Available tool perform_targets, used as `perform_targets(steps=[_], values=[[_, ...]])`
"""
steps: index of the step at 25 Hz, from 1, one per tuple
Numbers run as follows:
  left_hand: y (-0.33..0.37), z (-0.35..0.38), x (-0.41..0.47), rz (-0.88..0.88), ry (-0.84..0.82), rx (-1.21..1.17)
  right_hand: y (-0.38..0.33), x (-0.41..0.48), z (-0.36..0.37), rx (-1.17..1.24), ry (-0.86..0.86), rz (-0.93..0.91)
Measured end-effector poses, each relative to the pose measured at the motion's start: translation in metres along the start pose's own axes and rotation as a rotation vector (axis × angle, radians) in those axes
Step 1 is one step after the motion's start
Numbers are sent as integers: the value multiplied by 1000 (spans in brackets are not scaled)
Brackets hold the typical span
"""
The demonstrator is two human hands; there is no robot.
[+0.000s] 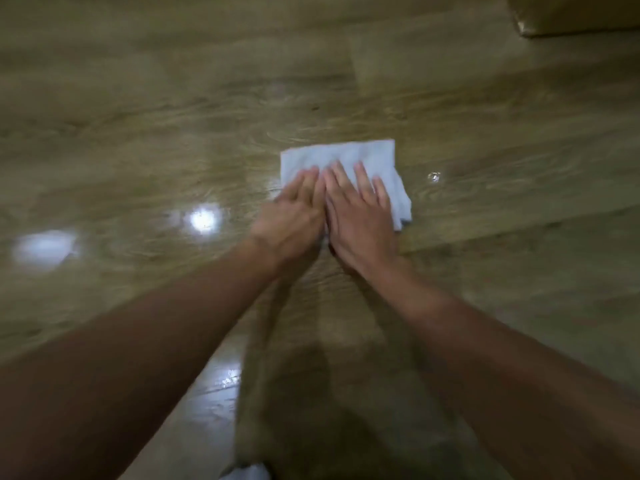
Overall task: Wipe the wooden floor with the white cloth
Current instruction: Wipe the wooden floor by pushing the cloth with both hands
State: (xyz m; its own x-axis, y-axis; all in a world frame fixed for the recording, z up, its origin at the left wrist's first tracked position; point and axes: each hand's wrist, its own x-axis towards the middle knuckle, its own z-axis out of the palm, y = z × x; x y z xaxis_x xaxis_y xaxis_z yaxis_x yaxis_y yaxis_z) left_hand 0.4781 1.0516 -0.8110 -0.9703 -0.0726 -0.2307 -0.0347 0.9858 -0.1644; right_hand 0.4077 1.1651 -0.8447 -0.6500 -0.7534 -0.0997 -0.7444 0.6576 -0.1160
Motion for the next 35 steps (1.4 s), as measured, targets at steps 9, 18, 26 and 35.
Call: perform_targets(steps=[9, 18, 26, 35], values=[[64, -5, -31, -14, -132, -184, 38, -62, -13, -31, -99, -89], [11, -15, 26, -98, -109, -248, 22, 30, -23, 124, -246, 87], [76, 16, -94, 51, -105, -193, -19, -123, 1, 76, -187, 53], [15, 6, 21, -214, -155, -144, 1, 34, -11, 180, -232, 61]])
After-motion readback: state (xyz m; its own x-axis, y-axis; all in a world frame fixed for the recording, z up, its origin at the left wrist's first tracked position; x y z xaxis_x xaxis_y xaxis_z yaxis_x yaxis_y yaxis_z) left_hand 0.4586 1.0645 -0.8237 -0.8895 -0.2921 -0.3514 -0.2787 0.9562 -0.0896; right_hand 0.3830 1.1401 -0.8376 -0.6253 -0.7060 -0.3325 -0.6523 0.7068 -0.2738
